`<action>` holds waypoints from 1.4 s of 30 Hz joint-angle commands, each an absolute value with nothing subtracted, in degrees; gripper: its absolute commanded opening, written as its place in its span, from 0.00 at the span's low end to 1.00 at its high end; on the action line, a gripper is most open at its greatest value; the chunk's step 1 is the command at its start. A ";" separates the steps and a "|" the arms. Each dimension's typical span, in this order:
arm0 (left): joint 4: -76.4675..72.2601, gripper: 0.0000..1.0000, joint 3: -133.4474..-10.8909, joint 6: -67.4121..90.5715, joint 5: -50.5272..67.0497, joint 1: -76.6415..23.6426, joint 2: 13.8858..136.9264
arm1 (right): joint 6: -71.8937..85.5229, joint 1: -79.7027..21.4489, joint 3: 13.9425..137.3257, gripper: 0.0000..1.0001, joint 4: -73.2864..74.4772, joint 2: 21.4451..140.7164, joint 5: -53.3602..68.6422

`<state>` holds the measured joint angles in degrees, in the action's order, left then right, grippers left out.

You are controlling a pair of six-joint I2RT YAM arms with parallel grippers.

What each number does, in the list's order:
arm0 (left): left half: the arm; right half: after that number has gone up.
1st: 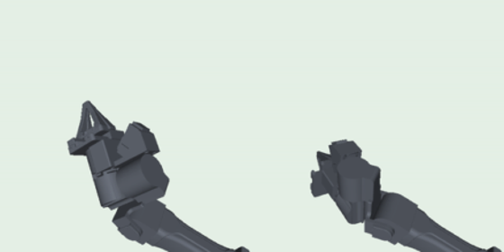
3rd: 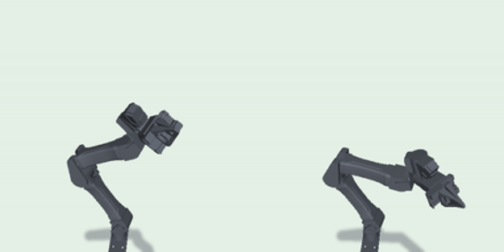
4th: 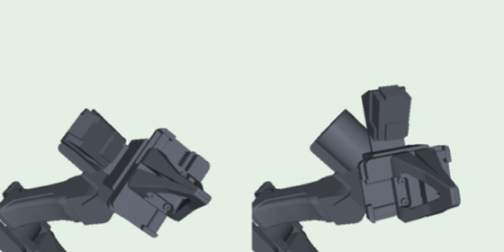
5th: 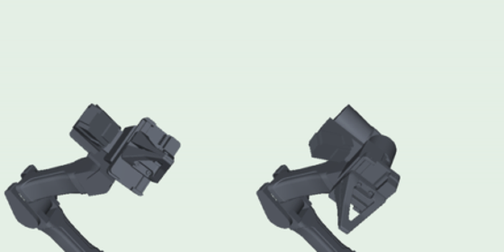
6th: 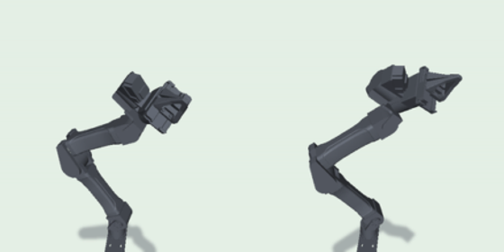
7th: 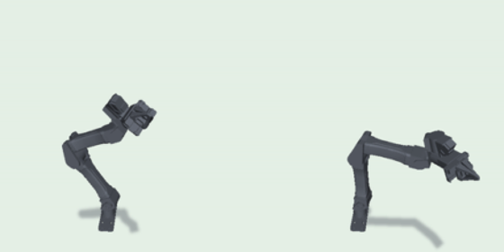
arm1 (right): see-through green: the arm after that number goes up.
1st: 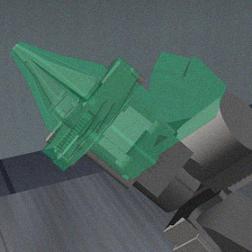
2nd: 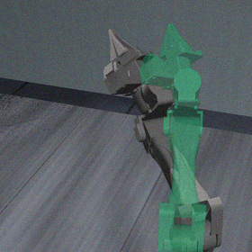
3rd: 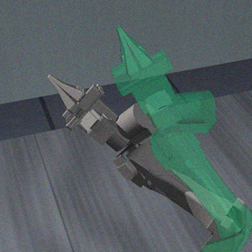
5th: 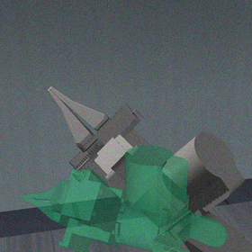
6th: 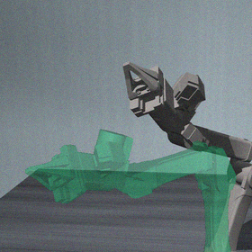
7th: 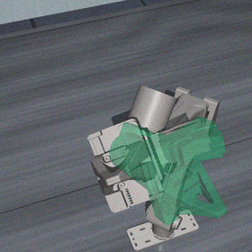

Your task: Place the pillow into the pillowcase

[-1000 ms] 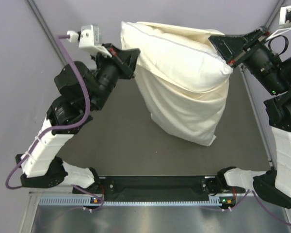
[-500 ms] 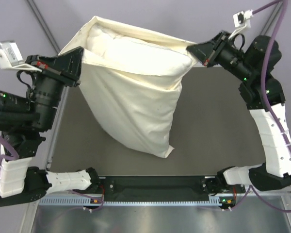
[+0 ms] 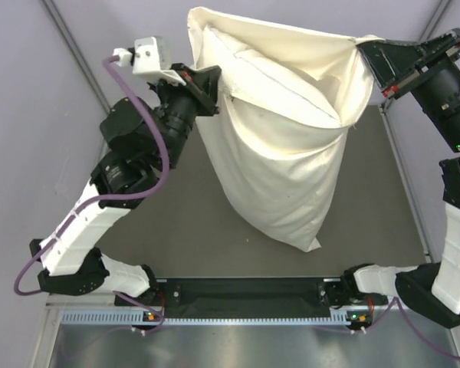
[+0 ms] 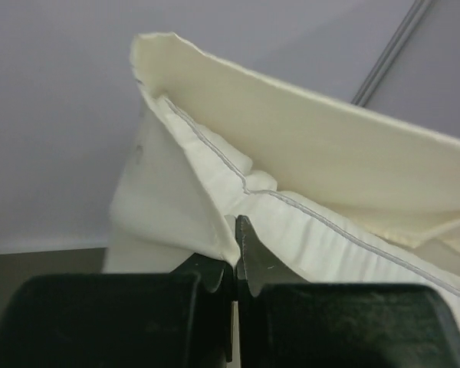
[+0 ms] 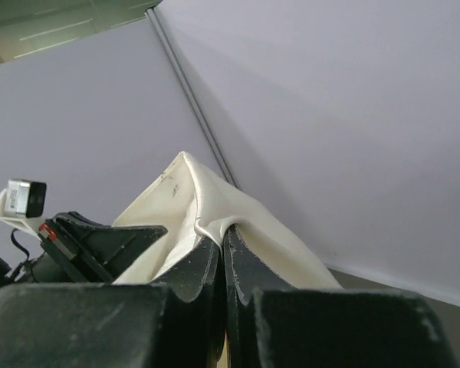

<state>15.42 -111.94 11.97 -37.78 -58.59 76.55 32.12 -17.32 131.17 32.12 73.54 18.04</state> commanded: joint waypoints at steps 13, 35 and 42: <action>2.99 0.00 -125.68 -6.84 -47.90 -58.45 65.91 | 28.74 -16.35 90.21 0.00 24.26 63.20 14.59; 2.98 0.34 -107.23 15.11 -17.32 -59.24 97.12 | 30.85 -19.07 48.95 0.73 32.94 37.18 -15.97; 17.08 0.73 -104.42 18.09 -19.07 -59.68 88.89 | 27.96 -18.72 53.26 0.86 38.31 34.89 -22.42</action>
<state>13.13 -104.14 14.74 -18.98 -59.57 98.72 30.37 -18.96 49.58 35.33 35.70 -17.45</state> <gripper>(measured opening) 0.723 0.852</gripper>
